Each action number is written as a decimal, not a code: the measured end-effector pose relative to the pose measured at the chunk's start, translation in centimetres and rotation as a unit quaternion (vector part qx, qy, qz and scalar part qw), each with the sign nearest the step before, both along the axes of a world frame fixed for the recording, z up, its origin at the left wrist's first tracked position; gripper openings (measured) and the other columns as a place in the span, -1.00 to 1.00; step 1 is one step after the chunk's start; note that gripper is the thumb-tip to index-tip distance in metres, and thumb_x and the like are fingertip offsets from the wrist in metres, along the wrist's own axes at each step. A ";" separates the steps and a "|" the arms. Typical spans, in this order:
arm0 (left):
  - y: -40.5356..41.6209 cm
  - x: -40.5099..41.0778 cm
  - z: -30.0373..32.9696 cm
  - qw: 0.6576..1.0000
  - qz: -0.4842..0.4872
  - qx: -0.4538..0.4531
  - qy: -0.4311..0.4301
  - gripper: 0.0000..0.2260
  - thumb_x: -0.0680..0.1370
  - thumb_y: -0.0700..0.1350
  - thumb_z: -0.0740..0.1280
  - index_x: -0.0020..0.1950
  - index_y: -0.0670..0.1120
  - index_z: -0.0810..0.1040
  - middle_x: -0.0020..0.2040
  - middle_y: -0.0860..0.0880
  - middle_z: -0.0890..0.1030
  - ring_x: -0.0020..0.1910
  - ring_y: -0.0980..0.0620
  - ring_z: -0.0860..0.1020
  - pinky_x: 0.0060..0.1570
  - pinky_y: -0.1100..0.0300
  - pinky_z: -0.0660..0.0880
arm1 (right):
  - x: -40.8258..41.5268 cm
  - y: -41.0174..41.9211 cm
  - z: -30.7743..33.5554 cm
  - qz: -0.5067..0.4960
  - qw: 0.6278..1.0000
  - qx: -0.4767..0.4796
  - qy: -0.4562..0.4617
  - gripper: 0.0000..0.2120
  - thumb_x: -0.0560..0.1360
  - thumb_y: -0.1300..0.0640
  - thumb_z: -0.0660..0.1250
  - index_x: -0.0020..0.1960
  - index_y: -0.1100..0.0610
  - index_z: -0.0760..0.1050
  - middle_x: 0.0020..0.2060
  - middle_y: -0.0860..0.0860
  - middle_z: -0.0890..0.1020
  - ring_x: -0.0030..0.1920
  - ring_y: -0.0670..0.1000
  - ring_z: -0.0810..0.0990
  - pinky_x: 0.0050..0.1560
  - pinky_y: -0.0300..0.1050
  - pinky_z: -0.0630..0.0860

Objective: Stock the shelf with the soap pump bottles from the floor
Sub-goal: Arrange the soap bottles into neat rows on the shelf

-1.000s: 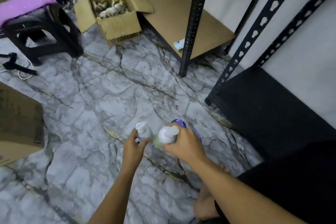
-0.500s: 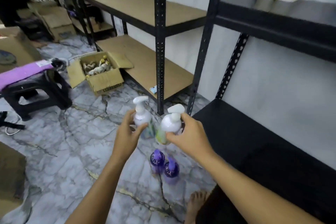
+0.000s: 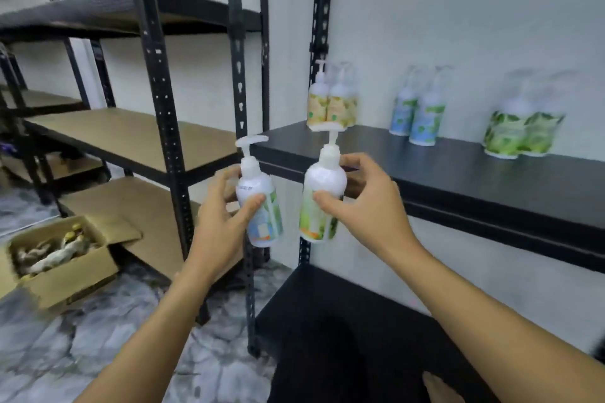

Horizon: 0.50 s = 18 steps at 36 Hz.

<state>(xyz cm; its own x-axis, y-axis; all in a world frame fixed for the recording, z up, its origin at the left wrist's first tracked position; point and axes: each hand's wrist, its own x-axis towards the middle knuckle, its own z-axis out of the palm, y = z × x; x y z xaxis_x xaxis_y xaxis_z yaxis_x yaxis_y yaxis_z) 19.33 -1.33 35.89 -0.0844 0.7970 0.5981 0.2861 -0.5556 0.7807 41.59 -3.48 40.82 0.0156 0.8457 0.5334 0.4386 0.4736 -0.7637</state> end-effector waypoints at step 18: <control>7.6 14.3 15.0 0.992 -0.112 0.063 0.022 -0.72 0.58 0.00 0.38 0.25 0.19 0.40 -0.01 0.03 0.68 -0.05 0.09 0.67 0.00 0.02 0.64 | 16.6 2.6 12.7 -0.208 0.975 0.080 0.019 -0.58 0.38 -0.01 0.54 0.17 -0.06 0.47 -0.11 -0.10 0.66 -0.18 -0.21 0.63 -0.29 -0.34 0.45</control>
